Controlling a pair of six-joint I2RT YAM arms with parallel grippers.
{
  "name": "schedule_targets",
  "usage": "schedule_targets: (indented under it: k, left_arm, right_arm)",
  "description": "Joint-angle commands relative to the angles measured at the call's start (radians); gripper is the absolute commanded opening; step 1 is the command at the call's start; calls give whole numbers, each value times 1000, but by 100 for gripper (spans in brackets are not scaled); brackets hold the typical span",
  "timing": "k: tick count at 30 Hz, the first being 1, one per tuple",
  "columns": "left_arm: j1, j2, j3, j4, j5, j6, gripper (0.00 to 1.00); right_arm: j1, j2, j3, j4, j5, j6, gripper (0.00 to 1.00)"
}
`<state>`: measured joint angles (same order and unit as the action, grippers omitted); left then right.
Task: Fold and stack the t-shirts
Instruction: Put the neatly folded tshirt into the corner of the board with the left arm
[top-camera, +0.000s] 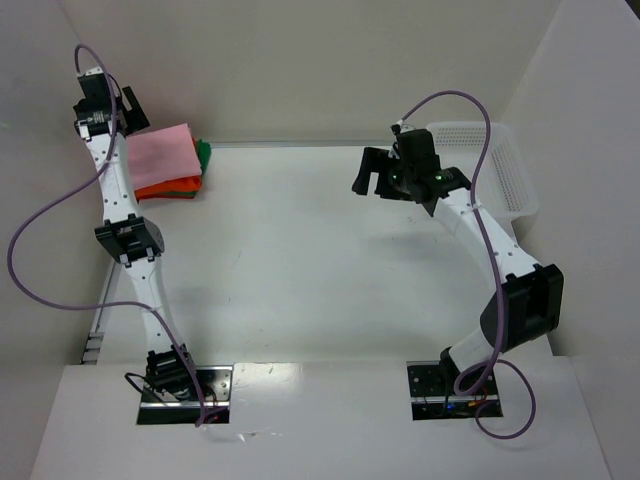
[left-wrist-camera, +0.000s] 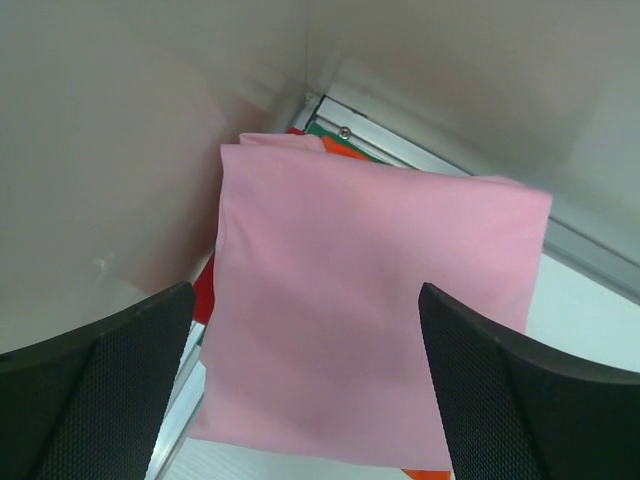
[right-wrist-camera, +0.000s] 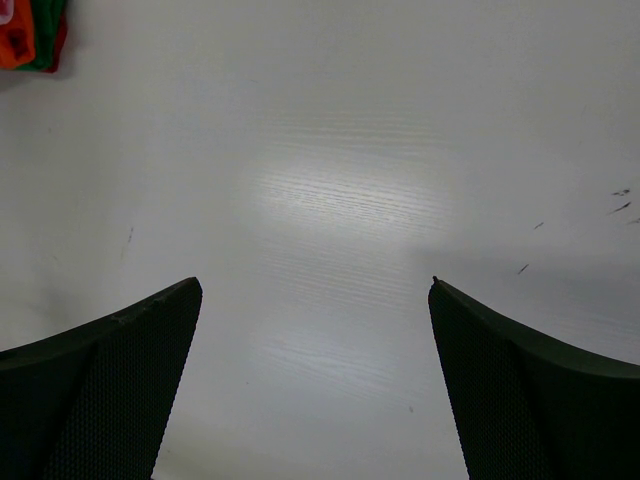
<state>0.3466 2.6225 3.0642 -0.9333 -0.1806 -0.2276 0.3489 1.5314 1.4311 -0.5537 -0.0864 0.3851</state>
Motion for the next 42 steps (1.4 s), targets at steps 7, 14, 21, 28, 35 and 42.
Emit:
schedule_targets:
  k: [7,14,21,28,35,42]
  left_arm:
    - [-133,-99,44,-83,33,-12,100]
    - [-225,-323,-111,-156,10,20,100]
    - [-305,-652,-407,-165,-53,20,100]
    - [-305,-1130,-1061,89,16,-19,100]
    - [-305,-1522,-1659,306,64,-108,100]
    - [-305,-1694,-1897,429,145,-95,100]
  right_arm:
    - [-1,-122,-40,37,11,5,100]
    - [-10,-168,-1,27,266,1,100]
    - [-137,-283,-74,211,191,14,100]
    - [-171,-274,11,213,269,-15,100]
    - [-199,-264,-75,225,188,-17,100]
    - [-199,-323,-213,254,212,-6,100]
